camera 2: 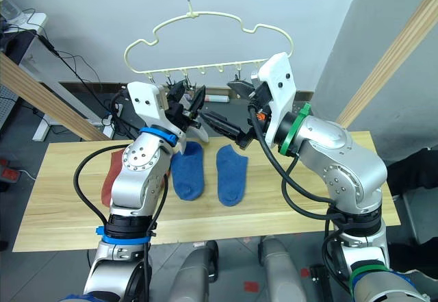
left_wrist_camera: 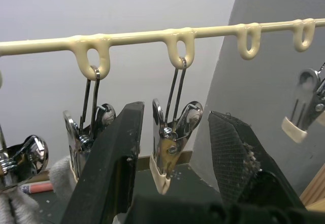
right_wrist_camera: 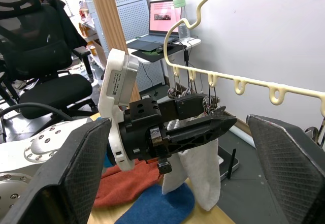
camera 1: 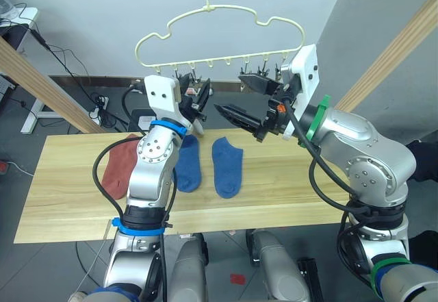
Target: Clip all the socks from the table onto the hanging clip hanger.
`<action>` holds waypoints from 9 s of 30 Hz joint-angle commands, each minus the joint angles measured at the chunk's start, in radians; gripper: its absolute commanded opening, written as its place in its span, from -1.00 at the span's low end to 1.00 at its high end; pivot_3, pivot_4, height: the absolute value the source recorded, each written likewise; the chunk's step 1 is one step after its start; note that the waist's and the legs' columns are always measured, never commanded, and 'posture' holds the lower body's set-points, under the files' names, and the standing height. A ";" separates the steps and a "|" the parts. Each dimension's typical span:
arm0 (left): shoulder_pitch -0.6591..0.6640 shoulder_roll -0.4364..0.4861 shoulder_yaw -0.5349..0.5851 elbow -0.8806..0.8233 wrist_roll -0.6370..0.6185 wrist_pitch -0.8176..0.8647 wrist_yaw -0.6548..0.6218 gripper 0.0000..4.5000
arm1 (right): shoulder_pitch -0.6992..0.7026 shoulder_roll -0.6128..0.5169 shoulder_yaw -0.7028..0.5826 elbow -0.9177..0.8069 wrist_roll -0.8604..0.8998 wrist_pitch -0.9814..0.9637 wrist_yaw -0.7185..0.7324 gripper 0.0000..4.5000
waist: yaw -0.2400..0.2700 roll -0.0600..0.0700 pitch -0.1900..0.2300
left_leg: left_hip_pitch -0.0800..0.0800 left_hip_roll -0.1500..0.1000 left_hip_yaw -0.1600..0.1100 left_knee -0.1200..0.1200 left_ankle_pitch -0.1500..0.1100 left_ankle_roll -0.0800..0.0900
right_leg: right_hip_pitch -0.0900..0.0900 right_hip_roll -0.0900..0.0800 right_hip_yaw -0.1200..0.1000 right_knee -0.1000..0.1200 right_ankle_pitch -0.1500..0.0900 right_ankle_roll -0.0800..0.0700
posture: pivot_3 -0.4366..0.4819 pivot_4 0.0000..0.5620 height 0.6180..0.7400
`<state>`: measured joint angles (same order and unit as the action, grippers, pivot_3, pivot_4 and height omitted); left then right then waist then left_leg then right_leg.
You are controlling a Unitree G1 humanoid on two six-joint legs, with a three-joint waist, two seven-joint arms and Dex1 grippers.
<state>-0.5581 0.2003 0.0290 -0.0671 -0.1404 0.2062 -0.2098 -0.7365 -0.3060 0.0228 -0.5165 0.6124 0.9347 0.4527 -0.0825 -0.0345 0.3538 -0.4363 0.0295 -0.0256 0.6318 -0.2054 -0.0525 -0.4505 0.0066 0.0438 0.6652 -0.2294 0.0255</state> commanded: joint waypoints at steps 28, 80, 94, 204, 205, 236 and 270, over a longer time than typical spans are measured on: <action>-0.046 -0.038 -0.004 0.019 -0.011 -0.043 -0.046 -0.02 | -0.005 -0.016 -0.005 -0.050 0.045 -0.007 -0.029 1.00 | -0.001 0.000 0.000 | 0.000 0.000 0.000 0.003 0.000 0.000 | 0.000 0.000 0.000 0.002 0.003 -0.004 | -0.40 0.20 1.00; -0.343 0.355 0.209 0.108 -0.594 0.995 -0.362 -0.93 | 0.035 0.175 0.370 0.931 -0.490 -0.469 -0.013 1.00 | -0.009 -0.001 0.000 | 0.002 0.002 0.000 0.012 0.000 -0.001 | 0.000 0.004 0.002 0.013 0.000 0.001 | -0.29 0.19 1.00; -0.313 0.320 0.248 0.038 -0.649 1.053 -0.306 -0.93 | -0.070 0.287 0.372 1.304 -0.659 -0.582 0.028 1.00 | -0.002 -0.002 -0.001 | 0.003 0.001 0.000 0.012 0.000 -0.001 | 0.000 0.001 0.001 0.014 0.000 0.000 | -0.24 0.18 1.00; 0.315 0.432 0.321 -0.356 -0.611 0.433 -0.592 1.00 | 0.301 0.253 0.161 0.086 -0.564 -0.261 -0.278 0.99 | 0.034 -0.010 -0.008 | -0.001 0.000 0.000 -0.001 0.005 -0.003 | -0.005 -0.008 0.001 0.007 -0.002 0.001 | -0.15 -0.02 1.00; 0.325 0.427 0.320 -0.350 -0.591 0.393 -0.599 1.00 | 0.294 0.267 0.152 0.094 -0.556 -0.253 -0.286 0.99 | 0.030 -0.010 -0.008 | -0.001 0.000 0.000 -0.001 0.005 -0.003 | -0.005 -0.008 0.000 0.007 -0.002 0.001 | -0.17 -0.06 1.00; 0.308 0.360 0.247 -0.301 -0.502 0.125 -0.557 1.00 | 0.099 0.353 0.110 0.350 -0.588 -0.507 -0.372 0.60 | 0.006 -0.019 -0.038 | 0.001 0.000 0.000 0.008 0.006 -0.003 | -0.004 -0.005 -0.001 0.015 0.003 -0.008 | -0.30 -0.18 1.00; 0.297 0.359 0.253 -0.333 -0.532 0.119 -0.518 1.00 | -0.097 0.396 0.034 0.633 -0.572 -0.574 -0.382 0.60 | 0.029 -0.019 -0.038 | 0.001 0.002 -0.001 0.012 0.006 -0.003 | -0.002 0.001 -0.001 0.016 0.007 -0.012 | -0.06 -0.13 1.00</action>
<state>-0.2668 0.5470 0.2657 -0.3497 -0.6582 0.3359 -0.7298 -0.8070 0.0882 0.0640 0.1371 0.0296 0.3874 0.0711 -0.0534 -0.0538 0.3158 -0.4352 0.0313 -0.0272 0.6441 -0.1994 -0.0552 -0.4525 0.0080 0.0424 0.6808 -0.2220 0.0132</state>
